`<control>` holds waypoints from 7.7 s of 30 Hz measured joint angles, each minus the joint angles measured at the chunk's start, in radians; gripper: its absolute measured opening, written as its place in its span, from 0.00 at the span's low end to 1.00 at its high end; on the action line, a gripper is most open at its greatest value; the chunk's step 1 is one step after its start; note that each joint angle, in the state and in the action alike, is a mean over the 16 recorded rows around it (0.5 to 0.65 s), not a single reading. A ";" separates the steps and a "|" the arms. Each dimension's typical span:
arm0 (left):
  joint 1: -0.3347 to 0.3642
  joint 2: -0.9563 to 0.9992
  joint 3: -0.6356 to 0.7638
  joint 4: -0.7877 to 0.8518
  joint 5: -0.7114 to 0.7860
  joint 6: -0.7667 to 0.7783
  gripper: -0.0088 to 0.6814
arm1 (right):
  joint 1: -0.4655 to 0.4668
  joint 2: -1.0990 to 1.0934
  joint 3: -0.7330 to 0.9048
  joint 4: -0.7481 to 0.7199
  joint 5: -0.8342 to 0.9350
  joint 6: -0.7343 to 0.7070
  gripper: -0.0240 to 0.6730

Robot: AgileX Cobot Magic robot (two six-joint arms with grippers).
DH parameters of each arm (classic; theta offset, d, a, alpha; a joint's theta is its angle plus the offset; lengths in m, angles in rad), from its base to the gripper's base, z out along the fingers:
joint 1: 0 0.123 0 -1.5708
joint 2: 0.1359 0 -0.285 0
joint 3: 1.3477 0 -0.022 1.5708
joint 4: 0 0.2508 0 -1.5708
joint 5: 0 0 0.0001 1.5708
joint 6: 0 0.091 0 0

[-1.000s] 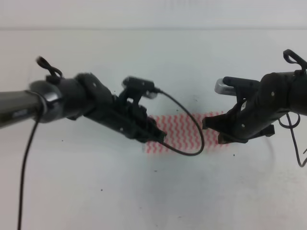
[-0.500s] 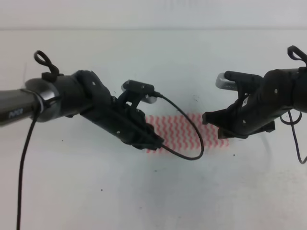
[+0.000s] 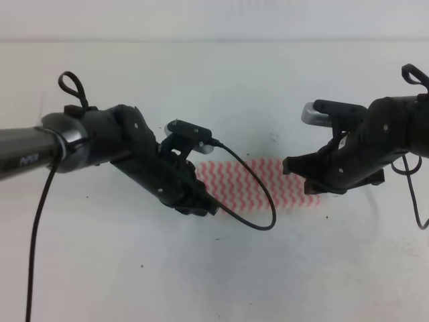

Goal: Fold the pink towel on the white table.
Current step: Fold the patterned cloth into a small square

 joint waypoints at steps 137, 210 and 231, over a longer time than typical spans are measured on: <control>0.032 0.070 -0.009 -0.360 -0.153 0.522 0.01 | -0.050 0.171 -0.146 0.016 0.073 -0.001 0.39; 0.032 0.101 -0.009 -0.345 -0.127 0.530 0.01 | -0.045 0.054 -0.139 0.272 0.037 -0.216 0.01; 0.042 0.052 -0.008 -0.359 -0.093 0.551 0.01 | -0.041 0.053 -0.139 0.298 0.030 -0.235 0.01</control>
